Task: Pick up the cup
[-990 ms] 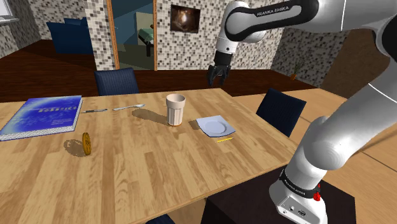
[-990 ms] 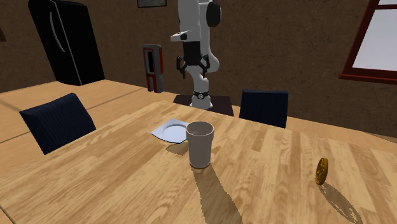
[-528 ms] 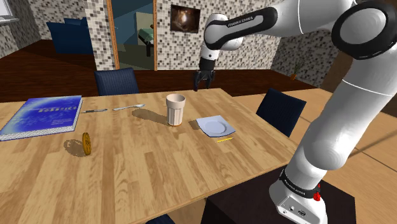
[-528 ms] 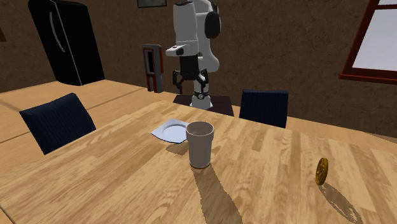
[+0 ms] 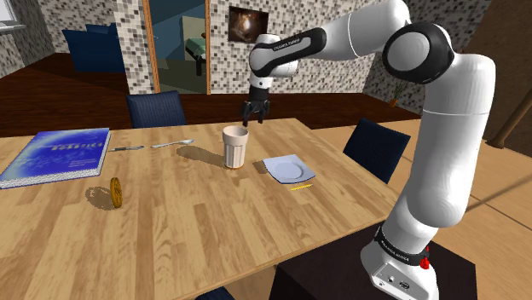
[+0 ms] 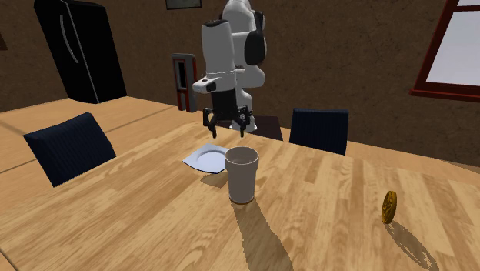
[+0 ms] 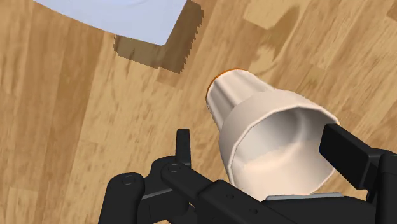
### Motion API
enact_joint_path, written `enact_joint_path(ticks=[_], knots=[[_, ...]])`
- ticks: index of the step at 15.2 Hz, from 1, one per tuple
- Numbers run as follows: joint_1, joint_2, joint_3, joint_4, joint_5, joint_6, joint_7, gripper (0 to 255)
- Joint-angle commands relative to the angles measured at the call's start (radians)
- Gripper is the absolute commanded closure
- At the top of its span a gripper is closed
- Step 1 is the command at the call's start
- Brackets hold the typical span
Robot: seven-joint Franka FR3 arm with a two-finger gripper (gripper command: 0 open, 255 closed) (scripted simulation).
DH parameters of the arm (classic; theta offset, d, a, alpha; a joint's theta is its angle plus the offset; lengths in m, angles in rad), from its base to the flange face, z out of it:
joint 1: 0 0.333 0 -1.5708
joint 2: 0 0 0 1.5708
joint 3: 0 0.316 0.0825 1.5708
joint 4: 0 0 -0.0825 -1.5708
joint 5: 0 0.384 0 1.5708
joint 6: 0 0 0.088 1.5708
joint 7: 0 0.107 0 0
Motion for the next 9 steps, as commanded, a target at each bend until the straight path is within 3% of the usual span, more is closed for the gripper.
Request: enact_joint_path(ticks=[1,4,9], knots=[[-0.004,0.088,0.002,0.086,0.008,-0.001,-0.006,0],[-0.01,0.186,0.005,0.196,0.015,-0.015,-0.009,0],[-0.01,0.209,0.007,0.162,0.02,0.041,-0.015,0]])
